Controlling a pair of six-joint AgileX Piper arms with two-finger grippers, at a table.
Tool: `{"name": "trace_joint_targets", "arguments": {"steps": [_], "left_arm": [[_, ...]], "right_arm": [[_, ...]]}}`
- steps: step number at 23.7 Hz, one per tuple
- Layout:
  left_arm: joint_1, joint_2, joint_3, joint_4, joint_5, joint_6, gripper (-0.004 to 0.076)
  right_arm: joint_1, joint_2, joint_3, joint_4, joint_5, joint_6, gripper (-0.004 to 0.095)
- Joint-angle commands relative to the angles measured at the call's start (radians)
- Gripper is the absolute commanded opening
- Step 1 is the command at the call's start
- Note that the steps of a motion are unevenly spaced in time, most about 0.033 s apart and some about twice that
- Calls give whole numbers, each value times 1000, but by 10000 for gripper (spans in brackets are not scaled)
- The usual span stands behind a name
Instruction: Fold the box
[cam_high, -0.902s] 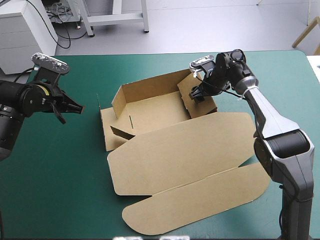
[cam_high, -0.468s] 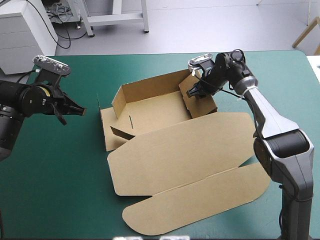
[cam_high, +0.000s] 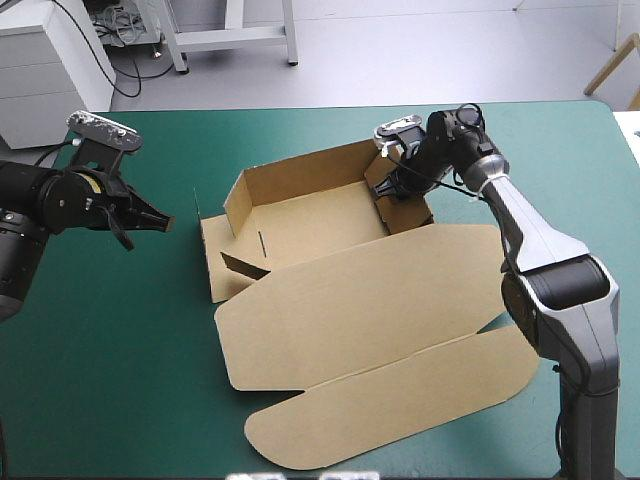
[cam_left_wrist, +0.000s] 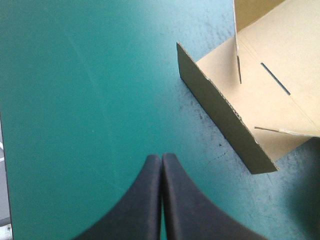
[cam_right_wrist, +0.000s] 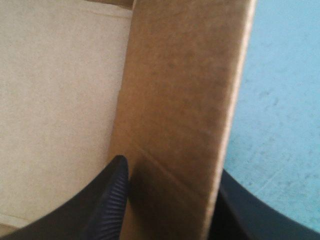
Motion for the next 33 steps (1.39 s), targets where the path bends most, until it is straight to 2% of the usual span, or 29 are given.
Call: {"name": "trace_joint_targets", "arguments": {"steps": [1,4,7,8,17,21,27,33], "left_arm": [[0,-29,-26,1,-42,-12,-10],[0,-29,-26,1,-42,-12,-10],[0,-29,-26,1,-42,-12,-10],[0,-29,-26,1,-42,-12,-10],[0,-29,-26,1,-25,-12,-10],[0,-29,-26,13,-34,-34,-10],[0,-29,-26,103,-48,-90,-10],[62,-27,-8,-20,-97,-51,18]], "right_arm": [[-5,-46,-25,21,-25,-1,353],[-5,-46,-25,21,-22,3,210],[-5,-46,-25,18,-5,3,9],[-5,-46,-25,18,2,3,-16],[-23,-103,-27,-10,29,12,-19],[-108,-195,-27,14,92,-19,-19],[-328,-385,-27,307,92,-112,-19],[-430,-534,-25,334,92,-149,-20]]}}
